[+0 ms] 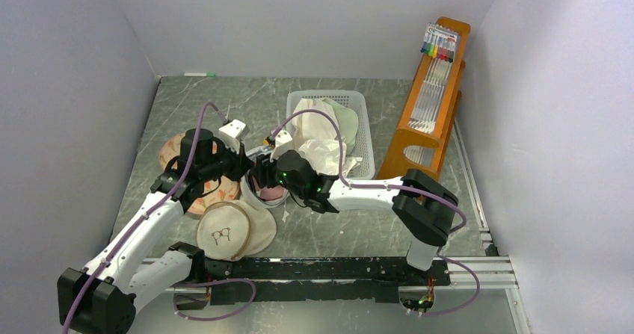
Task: Unzip the laundry bag and remove the bra
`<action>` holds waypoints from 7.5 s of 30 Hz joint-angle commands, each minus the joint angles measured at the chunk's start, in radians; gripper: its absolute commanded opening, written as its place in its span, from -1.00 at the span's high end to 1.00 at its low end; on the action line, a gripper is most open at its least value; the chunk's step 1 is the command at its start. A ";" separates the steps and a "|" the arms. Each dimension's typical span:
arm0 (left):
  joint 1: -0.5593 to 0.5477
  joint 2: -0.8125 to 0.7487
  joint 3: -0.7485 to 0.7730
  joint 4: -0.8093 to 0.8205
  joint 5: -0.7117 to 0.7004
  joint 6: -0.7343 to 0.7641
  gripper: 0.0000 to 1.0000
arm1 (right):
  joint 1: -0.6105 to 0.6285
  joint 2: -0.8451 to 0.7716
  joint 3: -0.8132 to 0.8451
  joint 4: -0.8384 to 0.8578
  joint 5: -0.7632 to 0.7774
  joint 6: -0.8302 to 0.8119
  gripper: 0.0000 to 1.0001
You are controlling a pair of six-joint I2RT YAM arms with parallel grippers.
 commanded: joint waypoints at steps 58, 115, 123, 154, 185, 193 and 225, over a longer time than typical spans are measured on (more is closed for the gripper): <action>-0.083 -0.002 0.009 0.013 -0.074 0.018 0.87 | 0.004 0.055 0.048 -0.029 -0.048 0.024 0.22; -0.084 0.030 0.018 -0.009 -0.083 0.012 0.86 | -0.054 -0.448 -0.150 -0.004 0.043 0.068 1.00; -0.084 0.047 0.024 -0.021 -0.089 0.010 0.86 | -0.062 -0.554 -0.106 -0.008 0.016 0.059 1.00; -0.084 0.047 0.029 -0.033 -0.103 0.006 0.86 | -0.060 -0.654 0.344 -0.044 0.054 -0.235 1.00; -0.084 0.064 0.031 -0.039 -0.103 0.006 0.86 | -0.232 -0.497 0.425 -0.001 0.221 -0.436 1.00; -0.084 0.065 0.031 -0.038 -0.104 0.006 0.86 | -0.284 -0.516 0.321 -0.027 0.221 -0.371 1.00; -0.087 0.054 0.031 -0.042 -0.116 0.003 0.87 | -0.323 -0.109 0.105 -0.460 0.416 -0.011 1.00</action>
